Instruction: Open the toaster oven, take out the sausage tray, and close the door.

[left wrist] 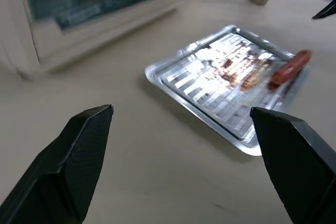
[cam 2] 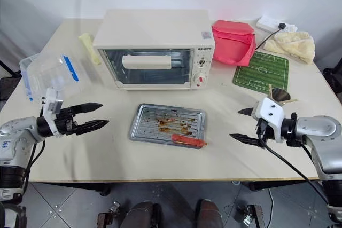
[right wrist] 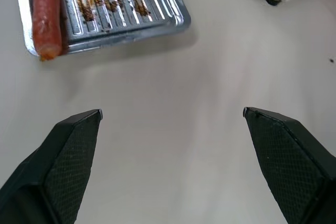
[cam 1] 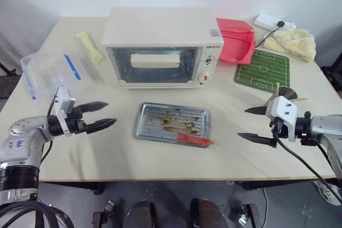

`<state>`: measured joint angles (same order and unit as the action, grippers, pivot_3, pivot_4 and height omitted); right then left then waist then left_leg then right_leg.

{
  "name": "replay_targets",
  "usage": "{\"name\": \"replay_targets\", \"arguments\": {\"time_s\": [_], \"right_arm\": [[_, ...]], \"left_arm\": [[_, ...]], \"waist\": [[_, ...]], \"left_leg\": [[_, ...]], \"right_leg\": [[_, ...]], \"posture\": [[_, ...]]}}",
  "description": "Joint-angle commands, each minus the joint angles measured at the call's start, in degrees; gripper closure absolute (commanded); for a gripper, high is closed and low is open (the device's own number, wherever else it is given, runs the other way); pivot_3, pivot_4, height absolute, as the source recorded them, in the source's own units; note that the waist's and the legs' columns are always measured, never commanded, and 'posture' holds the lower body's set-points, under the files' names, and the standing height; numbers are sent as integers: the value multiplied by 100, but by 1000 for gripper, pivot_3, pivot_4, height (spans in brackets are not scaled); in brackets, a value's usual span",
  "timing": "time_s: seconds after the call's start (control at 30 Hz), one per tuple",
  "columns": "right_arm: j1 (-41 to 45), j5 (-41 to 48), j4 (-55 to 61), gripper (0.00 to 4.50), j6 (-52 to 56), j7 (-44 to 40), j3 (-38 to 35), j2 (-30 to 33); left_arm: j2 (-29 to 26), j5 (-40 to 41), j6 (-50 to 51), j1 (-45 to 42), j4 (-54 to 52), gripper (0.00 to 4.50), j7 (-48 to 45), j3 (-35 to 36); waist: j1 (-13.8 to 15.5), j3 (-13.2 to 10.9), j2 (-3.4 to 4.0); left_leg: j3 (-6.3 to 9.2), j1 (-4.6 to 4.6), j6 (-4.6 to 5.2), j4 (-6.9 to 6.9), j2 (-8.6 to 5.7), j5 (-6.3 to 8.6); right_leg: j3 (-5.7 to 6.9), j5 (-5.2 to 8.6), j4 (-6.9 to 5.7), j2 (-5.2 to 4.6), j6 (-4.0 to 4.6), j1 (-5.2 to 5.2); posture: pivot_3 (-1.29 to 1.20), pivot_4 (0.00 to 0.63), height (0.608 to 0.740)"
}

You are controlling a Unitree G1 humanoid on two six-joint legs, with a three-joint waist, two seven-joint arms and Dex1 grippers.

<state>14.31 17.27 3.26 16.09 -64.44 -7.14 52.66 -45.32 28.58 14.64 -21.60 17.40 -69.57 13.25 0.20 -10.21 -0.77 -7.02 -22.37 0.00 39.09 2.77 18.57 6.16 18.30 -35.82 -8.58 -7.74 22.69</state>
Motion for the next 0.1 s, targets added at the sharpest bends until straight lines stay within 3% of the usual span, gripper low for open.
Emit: {"name": "replay_targets", "arguments": {"time_s": [0.03, 0.1], "right_arm": [[-201, 128, 180, 0, 149, 322, -272, -130], [-437, 106, 279, 0, 113, 473, -360, -185]], "left_arm": [[-136, 213, 28, 255, 2, 44, -613, 99], [-137, 367, 309, 295, -82, 44, -652, 160]], "waist": [[-30, 0, 1], [-40, 0, 1]], "left_leg": [[-1, 0, -1, -2, 0, 0], [-6, 4, -3, -9, 0, 2]], "right_leg": [[1, 0, -4, 0, 0, 3], [1, 0, -4, 0, 0, 6]], "posture": [[0, 150, 740], [0, 150, 740]]}}
